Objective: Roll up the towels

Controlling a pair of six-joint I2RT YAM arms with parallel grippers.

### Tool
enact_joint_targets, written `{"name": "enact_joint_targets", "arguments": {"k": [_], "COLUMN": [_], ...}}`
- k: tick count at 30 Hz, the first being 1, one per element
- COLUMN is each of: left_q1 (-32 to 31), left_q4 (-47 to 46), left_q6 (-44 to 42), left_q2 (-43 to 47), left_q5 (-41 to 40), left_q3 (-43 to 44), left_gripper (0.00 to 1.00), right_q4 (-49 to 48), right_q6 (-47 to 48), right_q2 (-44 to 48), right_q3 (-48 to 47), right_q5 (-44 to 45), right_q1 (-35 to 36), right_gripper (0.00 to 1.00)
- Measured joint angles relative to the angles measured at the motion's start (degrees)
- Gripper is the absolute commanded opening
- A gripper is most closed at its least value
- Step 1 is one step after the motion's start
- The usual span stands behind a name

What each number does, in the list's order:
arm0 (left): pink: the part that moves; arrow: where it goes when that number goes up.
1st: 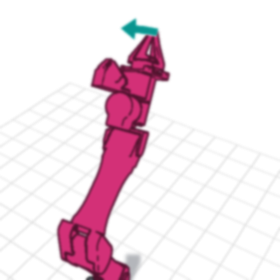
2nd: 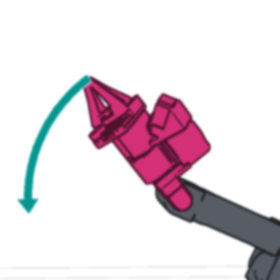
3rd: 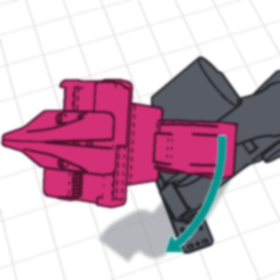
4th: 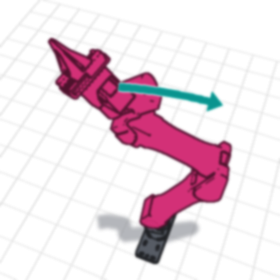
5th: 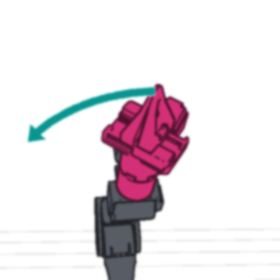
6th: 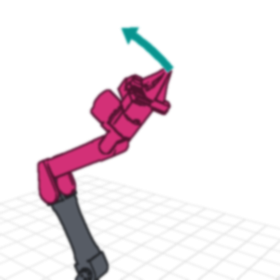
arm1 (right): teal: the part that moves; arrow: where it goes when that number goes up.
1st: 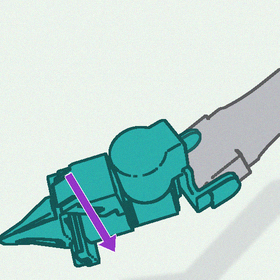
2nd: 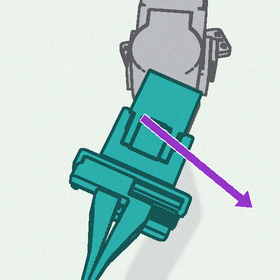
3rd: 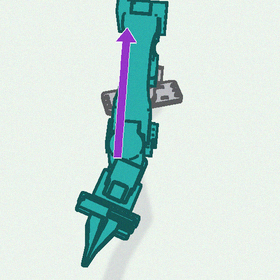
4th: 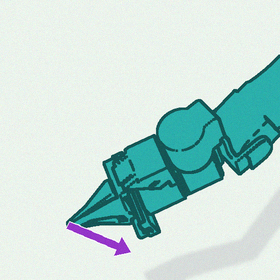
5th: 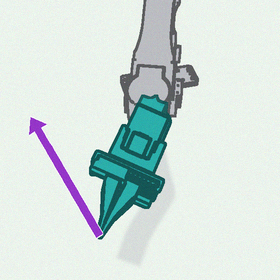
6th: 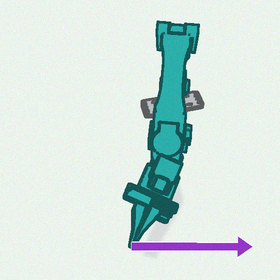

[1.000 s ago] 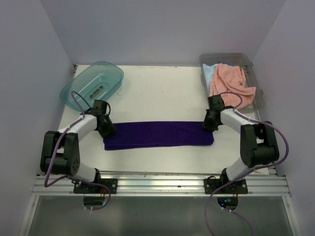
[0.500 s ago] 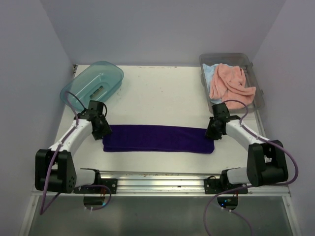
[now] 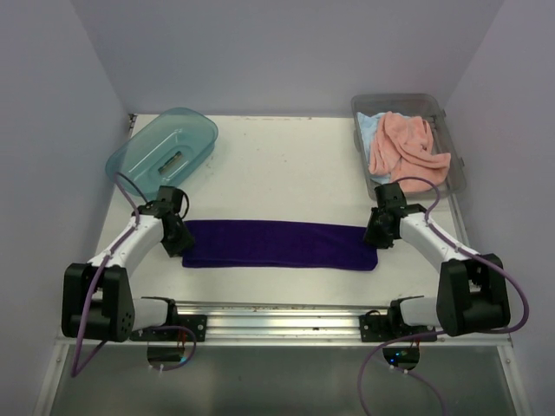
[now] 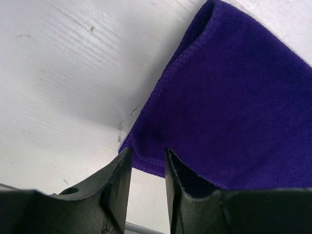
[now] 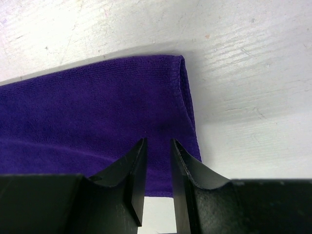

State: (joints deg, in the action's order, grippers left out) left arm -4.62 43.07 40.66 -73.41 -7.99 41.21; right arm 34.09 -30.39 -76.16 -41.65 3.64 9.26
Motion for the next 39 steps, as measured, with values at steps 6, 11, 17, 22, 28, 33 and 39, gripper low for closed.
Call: {"name": "enact_joint_targets", "arguments": {"k": [6, 11, 17, 22, 28, 33, 39], "left_q1": [0.00, 0.00, 0.00, 0.00, 0.00, 0.00, 0.00], "left_q4": [-0.26, -0.68, -0.87, -0.37, 3.82, 8.09, 11.08], "left_q6": [2.01, 2.38, 3.08, 3.30, 3.34, 3.41, 4.68], "left_q2": [-0.76, -2.36, -2.47, -1.70, 3.15, 6.05, 5.99], "left_q5": [-0.37, -0.70, -1.40, -1.68, -1.20, -0.96, -1.75], "left_q3": [-0.98, -1.60, -1.70, -1.62, 1.05, 3.80, 3.78], "left_gripper": [0.32, 0.22, 0.00, 0.00, 0.00, 0.00, 0.00], "right_q4": [0.57, 1.16, 1.22, 1.44, 1.99, 2.40, 2.54], "right_q6": [0.02, 0.02, 0.02, 0.02, 0.02, 0.02, 0.07], "right_q2": [0.17, 0.68, 1.92, 2.01, 2.49, 2.73, 2.69], "right_q3": [-0.02, -0.17, -0.22, -0.24, -0.87, -0.96, -1.64], "right_q5": [0.02, 0.11, 0.11, 0.13, 0.33, 0.35, 0.35], "right_q1": [0.00, 0.00, 0.00, 0.00, 0.00, 0.00, 0.00], "right_gripper": [0.30, 0.30, 0.30, 0.30, 0.30, 0.30, 0.30]}}
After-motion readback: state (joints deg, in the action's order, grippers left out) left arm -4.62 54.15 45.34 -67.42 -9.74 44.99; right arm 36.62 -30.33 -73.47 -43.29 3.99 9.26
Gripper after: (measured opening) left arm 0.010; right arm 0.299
